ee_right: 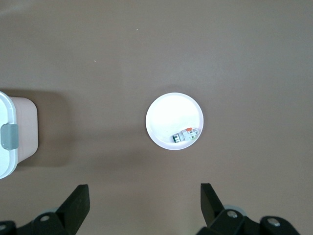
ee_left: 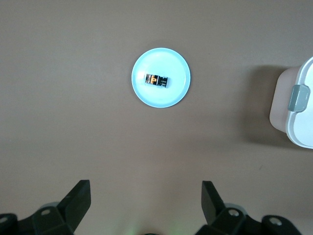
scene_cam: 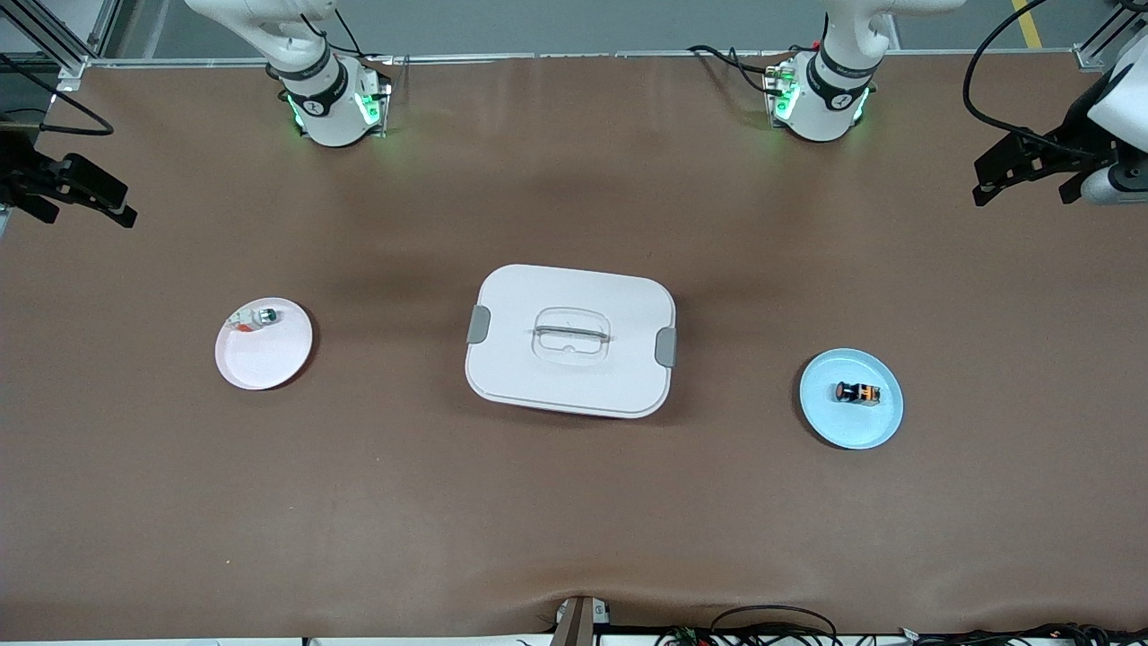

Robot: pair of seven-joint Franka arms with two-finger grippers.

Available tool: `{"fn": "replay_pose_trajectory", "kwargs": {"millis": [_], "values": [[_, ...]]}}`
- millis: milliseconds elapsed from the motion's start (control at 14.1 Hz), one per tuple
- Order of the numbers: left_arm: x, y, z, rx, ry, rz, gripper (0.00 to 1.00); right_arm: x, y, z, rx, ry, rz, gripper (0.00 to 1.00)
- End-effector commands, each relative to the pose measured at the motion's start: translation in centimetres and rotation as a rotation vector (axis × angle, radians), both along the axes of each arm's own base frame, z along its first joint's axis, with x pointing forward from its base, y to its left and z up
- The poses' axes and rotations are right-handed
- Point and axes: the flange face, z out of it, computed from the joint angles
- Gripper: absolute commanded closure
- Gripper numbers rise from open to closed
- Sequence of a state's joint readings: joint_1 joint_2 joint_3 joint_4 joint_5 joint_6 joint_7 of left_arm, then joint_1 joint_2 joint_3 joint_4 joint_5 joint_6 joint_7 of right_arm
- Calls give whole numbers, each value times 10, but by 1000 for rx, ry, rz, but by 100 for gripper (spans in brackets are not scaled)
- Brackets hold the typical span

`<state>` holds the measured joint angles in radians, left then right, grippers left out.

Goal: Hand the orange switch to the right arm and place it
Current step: 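Move the left gripper down over the switch on the blue plate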

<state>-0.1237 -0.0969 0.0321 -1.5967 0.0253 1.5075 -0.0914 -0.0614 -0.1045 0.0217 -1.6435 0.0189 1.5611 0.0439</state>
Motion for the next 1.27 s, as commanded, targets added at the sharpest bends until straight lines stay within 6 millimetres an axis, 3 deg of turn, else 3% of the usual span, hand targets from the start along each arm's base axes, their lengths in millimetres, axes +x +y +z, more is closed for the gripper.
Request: {"fn": "replay_pose_trajectory", "kwargs": {"millis": [0, 354, 637, 779, 1204], "values": [[2, 2, 1, 1, 3, -13, 0, -9, 0, 2, -1, 2, 1, 0], [13, 5, -7, 9, 12, -7, 0, -10, 1, 1, -1, 13, 3, 0], [33, 7, -25, 17, 18, 0, 0, -9, -1, -1, 0, 13, -1, 0], [48, 10, -49, 21, 37, 6, 0, -8, 0, 1, -1, 7, 1, 0], [76, 7, -150, 26, 62, -2, 0, -7, 1, 1, 0, 1, 2, 0]]}}
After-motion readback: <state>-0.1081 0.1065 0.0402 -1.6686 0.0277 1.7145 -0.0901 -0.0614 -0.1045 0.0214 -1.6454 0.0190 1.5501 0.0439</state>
